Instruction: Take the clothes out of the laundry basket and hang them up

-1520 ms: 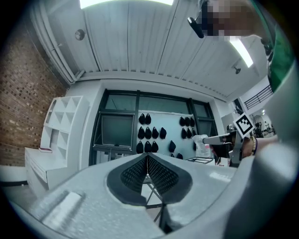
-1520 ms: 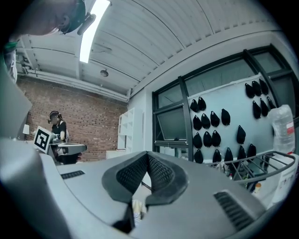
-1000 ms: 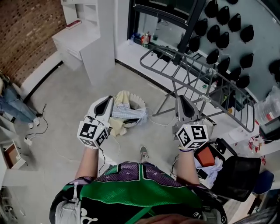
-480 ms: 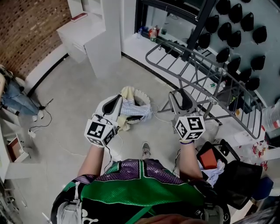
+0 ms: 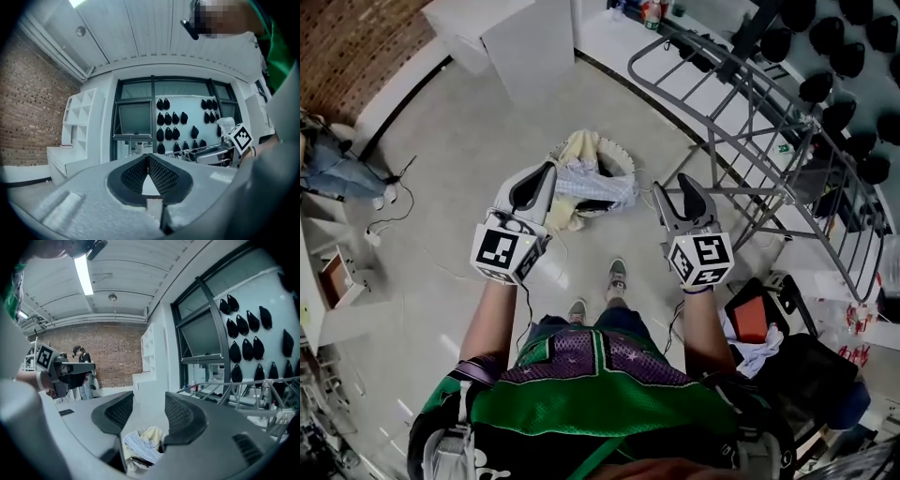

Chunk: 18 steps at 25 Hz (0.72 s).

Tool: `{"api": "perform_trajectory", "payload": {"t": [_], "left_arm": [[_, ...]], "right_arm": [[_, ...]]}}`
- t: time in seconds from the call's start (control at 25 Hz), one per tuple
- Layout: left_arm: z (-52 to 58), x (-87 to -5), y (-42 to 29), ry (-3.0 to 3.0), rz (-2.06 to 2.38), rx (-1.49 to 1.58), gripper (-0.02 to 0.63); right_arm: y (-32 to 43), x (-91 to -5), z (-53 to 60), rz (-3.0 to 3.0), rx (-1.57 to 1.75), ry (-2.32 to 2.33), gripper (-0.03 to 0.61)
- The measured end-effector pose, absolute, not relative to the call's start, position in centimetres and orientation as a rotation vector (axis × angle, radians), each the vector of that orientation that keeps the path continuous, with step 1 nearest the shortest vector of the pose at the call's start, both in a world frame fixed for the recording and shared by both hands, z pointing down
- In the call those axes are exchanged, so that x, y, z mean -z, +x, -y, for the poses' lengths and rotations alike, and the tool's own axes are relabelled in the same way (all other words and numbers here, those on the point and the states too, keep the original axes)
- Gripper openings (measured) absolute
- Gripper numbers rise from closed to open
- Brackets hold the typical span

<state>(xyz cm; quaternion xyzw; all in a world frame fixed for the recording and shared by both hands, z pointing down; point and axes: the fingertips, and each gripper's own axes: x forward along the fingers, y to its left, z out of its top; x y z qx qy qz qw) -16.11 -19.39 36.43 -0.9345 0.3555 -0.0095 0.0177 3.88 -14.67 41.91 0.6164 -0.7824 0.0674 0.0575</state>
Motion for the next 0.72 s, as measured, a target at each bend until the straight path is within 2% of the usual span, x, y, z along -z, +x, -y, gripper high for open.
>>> {"api": "perform_trajectory", "payload": {"t": [0.36,0.72], "left_arm": [[21.7,-41.7,-14.6,-2.91,-1.171,0.142,0.018],[21.4,-49.9,-15.2,-2.938,-1.074,0.219,0.018]], "right_arm": [[5.5,-48.6,17.9,2.359,-0.295,1.783,0.201],[4.8,-58.1,15.8,2.261,-0.354,1.792,0.201]]}}
